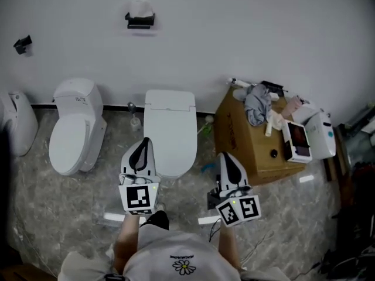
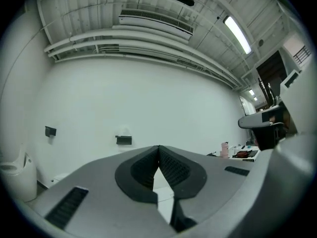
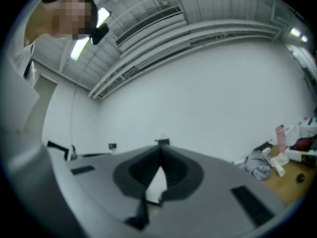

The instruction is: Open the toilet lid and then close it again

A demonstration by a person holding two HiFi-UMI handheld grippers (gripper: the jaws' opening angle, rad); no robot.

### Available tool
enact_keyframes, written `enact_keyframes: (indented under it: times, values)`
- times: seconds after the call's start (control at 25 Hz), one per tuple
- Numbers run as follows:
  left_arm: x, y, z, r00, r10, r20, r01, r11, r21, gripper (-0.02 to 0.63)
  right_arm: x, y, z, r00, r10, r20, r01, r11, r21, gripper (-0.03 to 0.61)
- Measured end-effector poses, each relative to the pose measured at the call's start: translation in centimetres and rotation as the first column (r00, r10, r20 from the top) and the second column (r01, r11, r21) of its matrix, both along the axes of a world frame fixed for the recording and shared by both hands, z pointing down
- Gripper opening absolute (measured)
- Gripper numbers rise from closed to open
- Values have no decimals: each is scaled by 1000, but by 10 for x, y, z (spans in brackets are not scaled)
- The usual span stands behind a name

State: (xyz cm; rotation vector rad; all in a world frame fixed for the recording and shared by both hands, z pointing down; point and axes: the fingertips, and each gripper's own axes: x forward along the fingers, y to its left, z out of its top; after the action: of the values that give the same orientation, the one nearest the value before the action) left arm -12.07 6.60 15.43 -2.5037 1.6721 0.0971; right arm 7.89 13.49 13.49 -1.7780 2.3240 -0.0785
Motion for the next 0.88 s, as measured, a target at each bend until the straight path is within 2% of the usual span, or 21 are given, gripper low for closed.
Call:
enact_keyframes:
  times: [0.12,0.24,0.4,0.56,0.72,0.88]
  values:
    - [-3,-38,-6,1000,18,-7,-18,1000,-10,26,-9,-41,-6,999,7,-42,-7,1000,0,29]
    - [-3,-71,-10,999,25,20,-25,1000,-6,26,-15,-78,-12,995,-2,-101,2,1000,-2,29]
    - [-2,-91,-3,1000,17,18,-16,999,-43,26,-16,-103,-5,988,-9,-153,4,999,-32,29]
    - [-7,-100,-5,999,-11,41,12,999,-30,26,-17,-118,9,991,-30,-130,23,998,-55,29]
    - [-14,-104,-10,998,-50,23,51,998,-28,26,-3,-120,10,995,16,-99,-19,999,-32,32]
    - [-13,-103,-8,997,-65,33,66,997,-31,28,3,-124,11,994,7,-105,-12,999,-44,32]
